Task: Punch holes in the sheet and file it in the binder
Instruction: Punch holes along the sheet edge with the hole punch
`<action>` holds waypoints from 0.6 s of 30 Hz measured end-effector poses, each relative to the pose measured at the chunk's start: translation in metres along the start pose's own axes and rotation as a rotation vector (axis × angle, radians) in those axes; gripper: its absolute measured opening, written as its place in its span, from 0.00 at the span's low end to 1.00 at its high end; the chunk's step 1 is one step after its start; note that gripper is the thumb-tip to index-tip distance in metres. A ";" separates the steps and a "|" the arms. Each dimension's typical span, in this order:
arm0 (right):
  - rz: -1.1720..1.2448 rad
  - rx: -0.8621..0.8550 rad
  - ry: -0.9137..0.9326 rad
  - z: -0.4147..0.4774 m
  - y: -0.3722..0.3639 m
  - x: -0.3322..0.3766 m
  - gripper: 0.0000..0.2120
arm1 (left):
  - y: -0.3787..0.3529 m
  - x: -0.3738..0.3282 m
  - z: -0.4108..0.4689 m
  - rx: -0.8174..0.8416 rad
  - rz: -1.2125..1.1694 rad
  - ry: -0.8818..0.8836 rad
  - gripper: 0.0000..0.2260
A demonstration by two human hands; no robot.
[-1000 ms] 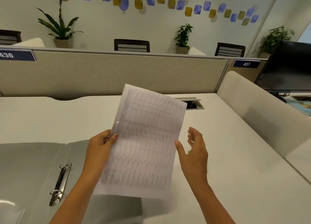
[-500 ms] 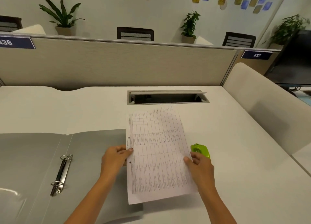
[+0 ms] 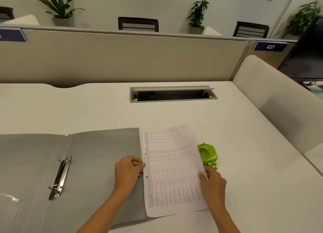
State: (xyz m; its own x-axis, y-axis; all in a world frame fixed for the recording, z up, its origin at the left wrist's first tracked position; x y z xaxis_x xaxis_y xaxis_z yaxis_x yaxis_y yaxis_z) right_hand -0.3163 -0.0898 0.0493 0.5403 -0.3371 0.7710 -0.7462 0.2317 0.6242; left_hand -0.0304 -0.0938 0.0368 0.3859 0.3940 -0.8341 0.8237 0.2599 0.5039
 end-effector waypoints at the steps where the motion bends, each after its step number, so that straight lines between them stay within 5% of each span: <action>1: 0.001 -0.005 -0.002 0.001 0.000 -0.001 0.14 | -0.001 0.000 0.000 -0.006 0.006 -0.013 0.04; 11: 0.020 -0.010 0.005 0.013 -0.001 -0.007 0.14 | 0.004 0.003 -0.009 -0.152 0.274 -0.234 0.03; 18: -0.017 -0.079 0.055 0.015 -0.007 -0.006 0.14 | 0.003 0.012 -0.010 -0.132 0.227 -0.344 0.09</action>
State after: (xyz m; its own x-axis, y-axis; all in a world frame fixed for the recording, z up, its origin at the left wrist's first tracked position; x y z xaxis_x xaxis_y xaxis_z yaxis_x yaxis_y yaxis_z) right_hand -0.3206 -0.1027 0.0382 0.5750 -0.2910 0.7646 -0.7050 0.2979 0.6436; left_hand -0.0280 -0.0796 0.0305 0.6859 0.1434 -0.7134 0.6500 0.3199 0.6893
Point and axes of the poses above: each hand's wrist, its own z-axis towards the middle knuckle, its own y-axis out of the back of the hand, x = y × z, the point moved 6 cm from there along z, towards the middle knuckle, and after that the axes turned 6 degrees about z, right-handed, at the moved point
